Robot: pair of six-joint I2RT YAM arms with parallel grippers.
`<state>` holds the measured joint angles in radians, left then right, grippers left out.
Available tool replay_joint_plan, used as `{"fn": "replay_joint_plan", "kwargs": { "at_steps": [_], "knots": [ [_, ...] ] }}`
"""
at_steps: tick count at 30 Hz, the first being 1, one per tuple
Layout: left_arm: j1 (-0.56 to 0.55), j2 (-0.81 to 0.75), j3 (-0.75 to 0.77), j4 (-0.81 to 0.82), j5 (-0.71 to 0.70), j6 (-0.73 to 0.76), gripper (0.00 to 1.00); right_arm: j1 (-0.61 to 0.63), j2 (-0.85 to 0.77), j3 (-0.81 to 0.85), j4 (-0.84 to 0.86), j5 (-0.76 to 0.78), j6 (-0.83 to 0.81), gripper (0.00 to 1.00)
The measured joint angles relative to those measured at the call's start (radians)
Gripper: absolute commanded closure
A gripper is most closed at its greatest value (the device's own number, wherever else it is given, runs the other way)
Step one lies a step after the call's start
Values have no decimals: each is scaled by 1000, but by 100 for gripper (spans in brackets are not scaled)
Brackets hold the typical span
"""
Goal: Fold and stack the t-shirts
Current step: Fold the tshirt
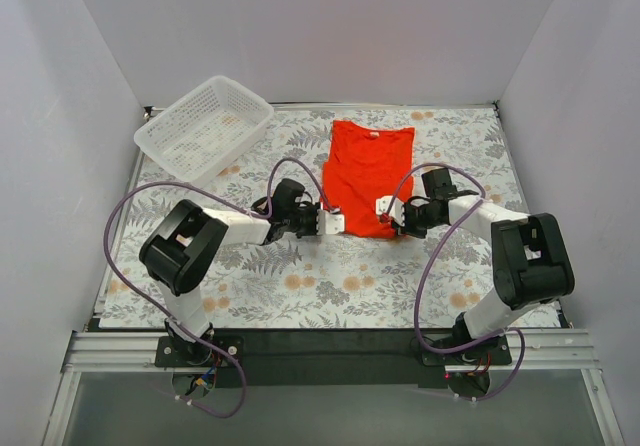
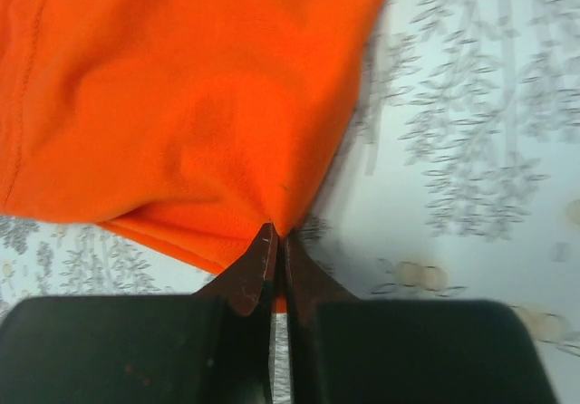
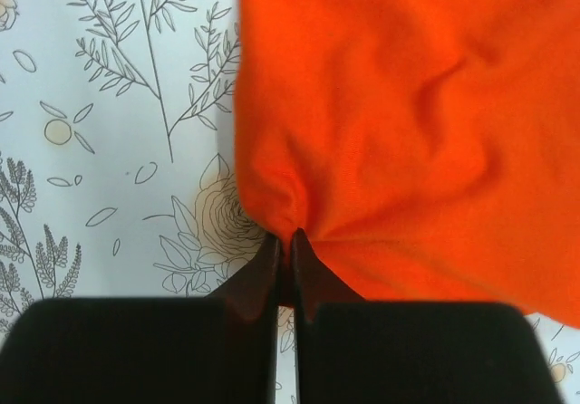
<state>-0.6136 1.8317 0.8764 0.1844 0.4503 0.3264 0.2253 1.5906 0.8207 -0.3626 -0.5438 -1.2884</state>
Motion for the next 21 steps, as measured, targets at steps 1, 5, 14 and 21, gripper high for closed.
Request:
{"fn": "replay_joint_plan", "kwargs": {
  "at_steps": [1, 5, 14, 21],
  "knots": [
    [-11, -16, -18, 0, 3, -8, 100, 2, 1, -1, 6, 10, 6, 99],
    [-73, -86, -79, -41, 26, -56, 100, 2, -48, -37, -13, 25, -23, 99],
    [-349, -314, -195, -248, 66, -320, 100, 2, -384, -89, -483, 40, -245, 99],
    [-412, -517, -264, -320, 84, -526, 100, 5, -576, -146, -692, 17, -338, 99]
  ]
}}
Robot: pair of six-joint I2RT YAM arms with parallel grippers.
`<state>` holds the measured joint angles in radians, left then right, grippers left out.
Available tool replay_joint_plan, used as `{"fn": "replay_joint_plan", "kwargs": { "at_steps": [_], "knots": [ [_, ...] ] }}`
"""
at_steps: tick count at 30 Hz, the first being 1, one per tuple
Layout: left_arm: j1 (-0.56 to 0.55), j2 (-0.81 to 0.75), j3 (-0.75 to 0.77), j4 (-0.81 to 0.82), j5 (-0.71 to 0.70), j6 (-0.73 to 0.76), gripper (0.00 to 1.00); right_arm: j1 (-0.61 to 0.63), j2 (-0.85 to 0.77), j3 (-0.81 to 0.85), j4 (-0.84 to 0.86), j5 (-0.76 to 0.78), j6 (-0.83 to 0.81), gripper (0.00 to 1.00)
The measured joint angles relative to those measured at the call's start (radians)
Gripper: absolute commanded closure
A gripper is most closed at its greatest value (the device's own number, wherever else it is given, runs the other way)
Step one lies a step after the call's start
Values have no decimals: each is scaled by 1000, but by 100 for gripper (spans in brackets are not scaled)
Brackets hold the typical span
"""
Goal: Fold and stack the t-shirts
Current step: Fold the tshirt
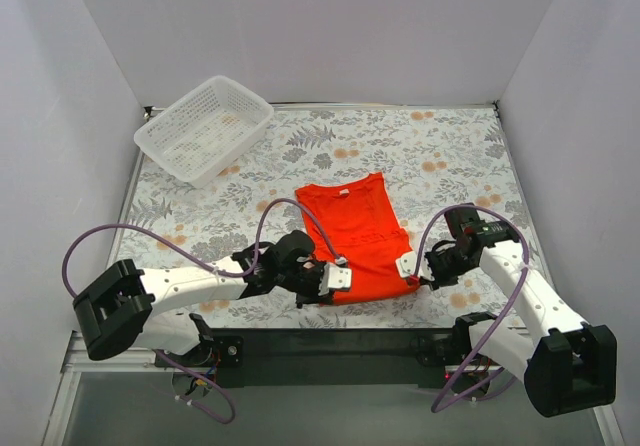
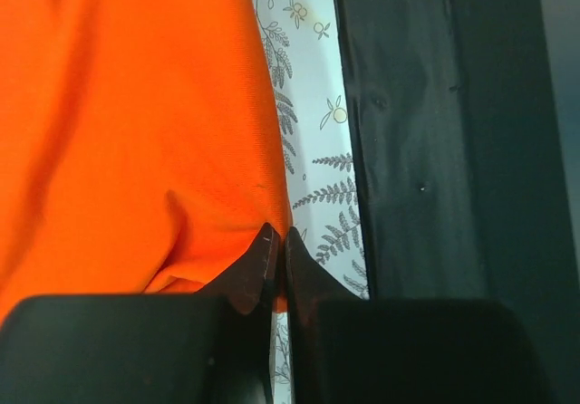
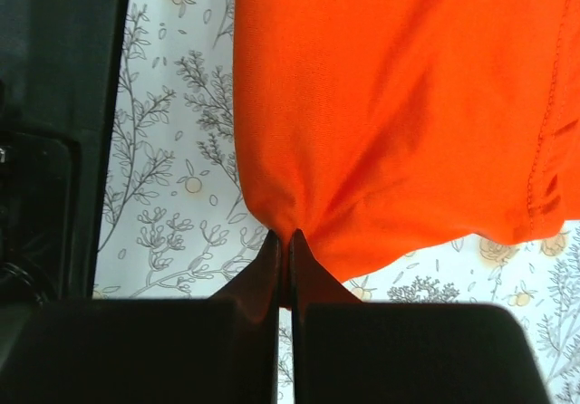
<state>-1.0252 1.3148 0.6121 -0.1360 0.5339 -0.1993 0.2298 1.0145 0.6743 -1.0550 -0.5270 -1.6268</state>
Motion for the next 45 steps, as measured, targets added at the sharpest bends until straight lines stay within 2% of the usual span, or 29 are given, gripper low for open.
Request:
{"fn": "replay_joint_plan", "kwargs": {
  "at_steps": [5, 10, 16, 21, 27, 31, 38, 45],
  "knots": [
    [0, -20, 5, -40, -13, -56, 100, 0, 65, 35, -45, -38, -4, 99],
    [19, -16, 63, -113, -50, -48, 100, 1, 243, 237, -54, -90, 20, 99],
    [232, 4, 157, -134, -38, 2, 100, 1, 492, 503, -21, -143, 89, 99],
    [414, 149, 266, -124, -23, 47, 100, 0, 723, 706, -2, -169, 189, 99],
    [496, 354, 405, -105, -67, 89, 100, 0, 921, 898, 78, -180, 370, 99],
    [514, 377, 412, -57, -117, 105, 100, 0, 964, 940, 158, -175, 475, 99],
    [529, 389, 419, 123, -202, 126, 100, 0, 973, 942, 319, -145, 655, 99],
    [549, 509, 476, 248, -262, 134, 100, 0, 993, 941, 457, -107, 774, 99]
  ]
}}
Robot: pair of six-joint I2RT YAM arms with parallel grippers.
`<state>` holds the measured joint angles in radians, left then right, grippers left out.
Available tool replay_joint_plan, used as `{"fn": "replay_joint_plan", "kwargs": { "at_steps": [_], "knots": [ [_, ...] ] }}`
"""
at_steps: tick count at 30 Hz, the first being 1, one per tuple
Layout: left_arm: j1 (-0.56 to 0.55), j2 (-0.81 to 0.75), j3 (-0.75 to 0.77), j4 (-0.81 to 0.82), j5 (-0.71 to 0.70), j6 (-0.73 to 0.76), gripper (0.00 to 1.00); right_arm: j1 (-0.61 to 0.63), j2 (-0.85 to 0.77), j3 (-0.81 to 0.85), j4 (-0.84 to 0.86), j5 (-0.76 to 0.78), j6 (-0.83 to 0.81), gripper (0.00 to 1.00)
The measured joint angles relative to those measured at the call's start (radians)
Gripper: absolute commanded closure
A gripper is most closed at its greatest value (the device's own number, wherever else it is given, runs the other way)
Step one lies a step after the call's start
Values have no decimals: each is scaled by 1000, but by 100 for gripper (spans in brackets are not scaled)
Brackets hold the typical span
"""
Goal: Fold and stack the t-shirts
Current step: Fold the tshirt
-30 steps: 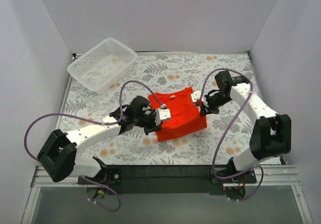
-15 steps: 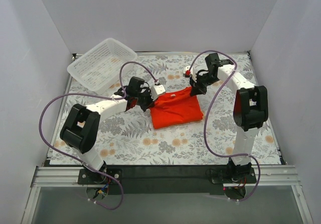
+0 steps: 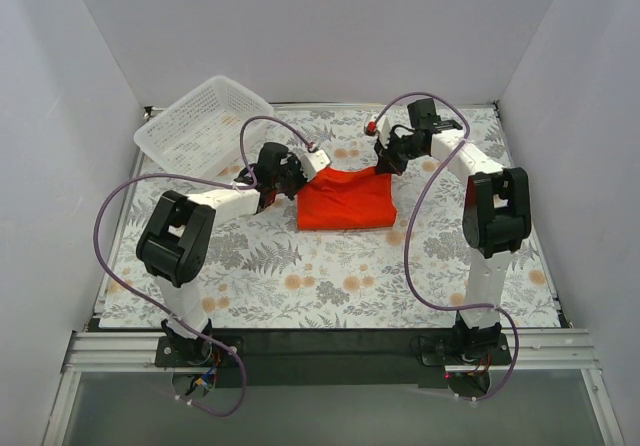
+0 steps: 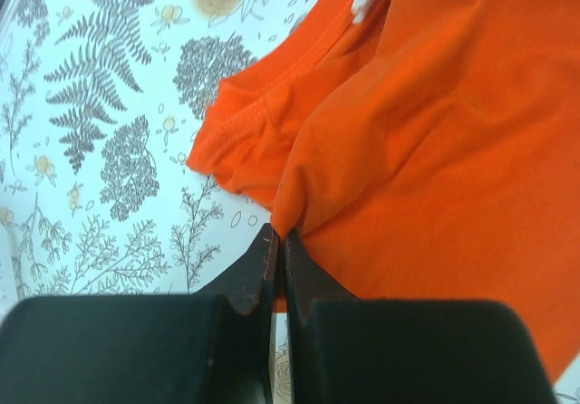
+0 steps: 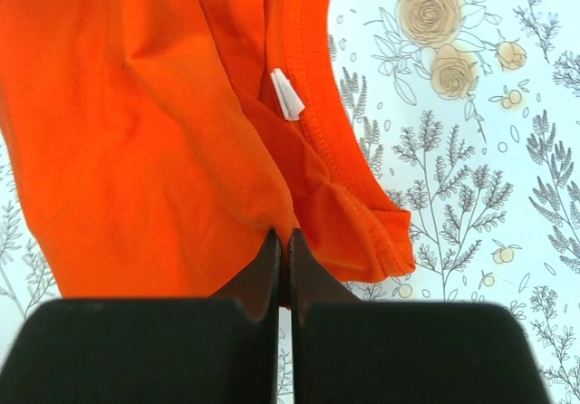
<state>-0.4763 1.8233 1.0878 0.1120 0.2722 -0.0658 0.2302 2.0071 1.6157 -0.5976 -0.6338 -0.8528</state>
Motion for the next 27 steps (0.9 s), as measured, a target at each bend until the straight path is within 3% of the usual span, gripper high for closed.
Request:
{"fn": "replay_joint_plan", "kwargs": {
  "at_steps": [8, 17, 27],
  "knots": [
    [11, 47, 0, 109, -45, 9, 100, 0, 16, -19, 131, 71, 109, 99],
    [10, 18, -31, 289, 26, 37, 100, -42, -66, -179, 253, 89, 180, 99],
    [11, 231, 172, 399, 41, 27, 100, -71, -68, -140, 382, 167, 283, 99]
  ]
}}
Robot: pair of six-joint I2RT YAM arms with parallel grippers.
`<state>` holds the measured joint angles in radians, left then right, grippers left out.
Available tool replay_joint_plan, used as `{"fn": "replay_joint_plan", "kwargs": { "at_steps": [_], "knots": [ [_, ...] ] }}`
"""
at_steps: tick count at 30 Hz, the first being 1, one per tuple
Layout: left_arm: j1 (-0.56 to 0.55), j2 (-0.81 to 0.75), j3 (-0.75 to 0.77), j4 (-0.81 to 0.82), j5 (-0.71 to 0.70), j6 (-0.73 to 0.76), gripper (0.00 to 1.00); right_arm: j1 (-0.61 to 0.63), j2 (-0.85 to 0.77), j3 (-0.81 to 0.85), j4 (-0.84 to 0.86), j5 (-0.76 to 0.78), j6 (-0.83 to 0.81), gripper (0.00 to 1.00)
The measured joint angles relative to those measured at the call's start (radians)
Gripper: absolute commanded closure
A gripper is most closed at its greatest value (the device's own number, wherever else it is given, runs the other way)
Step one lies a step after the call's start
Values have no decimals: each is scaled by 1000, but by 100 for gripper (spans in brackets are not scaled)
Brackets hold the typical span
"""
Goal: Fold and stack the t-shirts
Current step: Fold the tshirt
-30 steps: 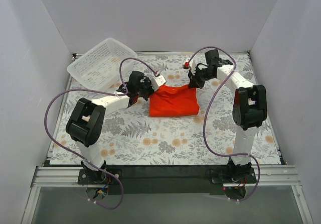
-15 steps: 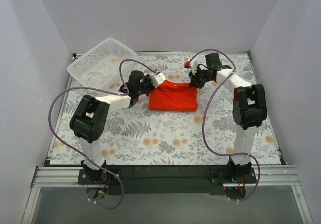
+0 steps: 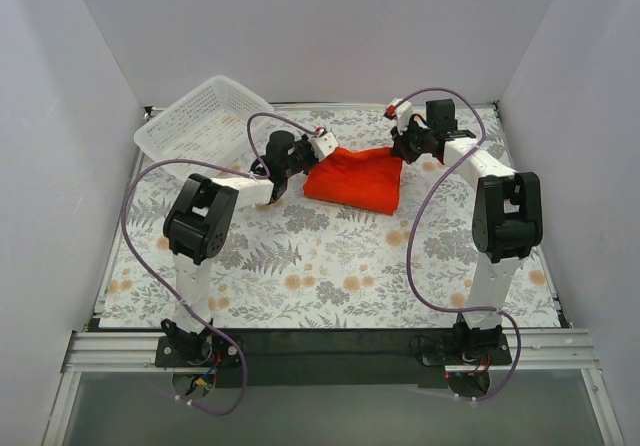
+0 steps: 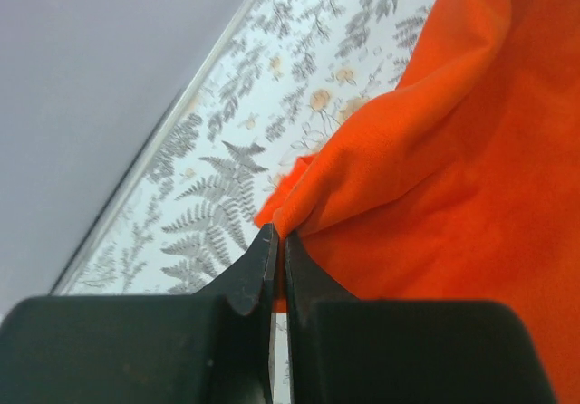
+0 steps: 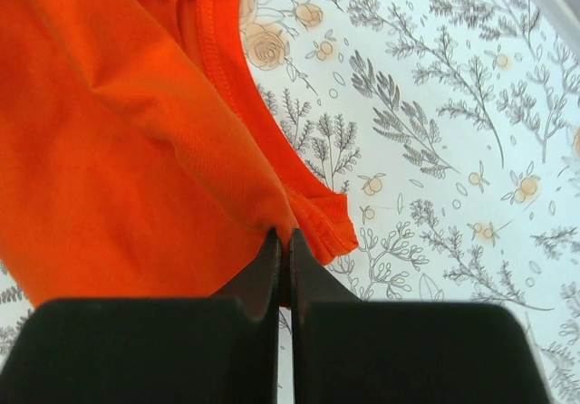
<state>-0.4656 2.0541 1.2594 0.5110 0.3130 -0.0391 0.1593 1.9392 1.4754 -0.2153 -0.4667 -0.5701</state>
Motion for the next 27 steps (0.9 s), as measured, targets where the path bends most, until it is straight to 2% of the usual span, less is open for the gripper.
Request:
{"fn": "replay_joint_plan", "kwargs": {
  "at_steps": [3, 9, 20, 27],
  "knots": [
    [0, 66, 10, 32, 1, -11, 100, 1, 26, -1, 22, 58, 38, 99],
    [0, 192, 163, 28, -2, -22, 100, -3, 39, -14, 91, 139, 99, 99],
    [6, 227, 222, 14, -3, -25, 100, -7, 61, -14, 119, 169, 129, 99],
    [6, 249, 227, 75, 15, -51, 100, -7, 57, -61, 152, 211, 164, 99]
  ]
}}
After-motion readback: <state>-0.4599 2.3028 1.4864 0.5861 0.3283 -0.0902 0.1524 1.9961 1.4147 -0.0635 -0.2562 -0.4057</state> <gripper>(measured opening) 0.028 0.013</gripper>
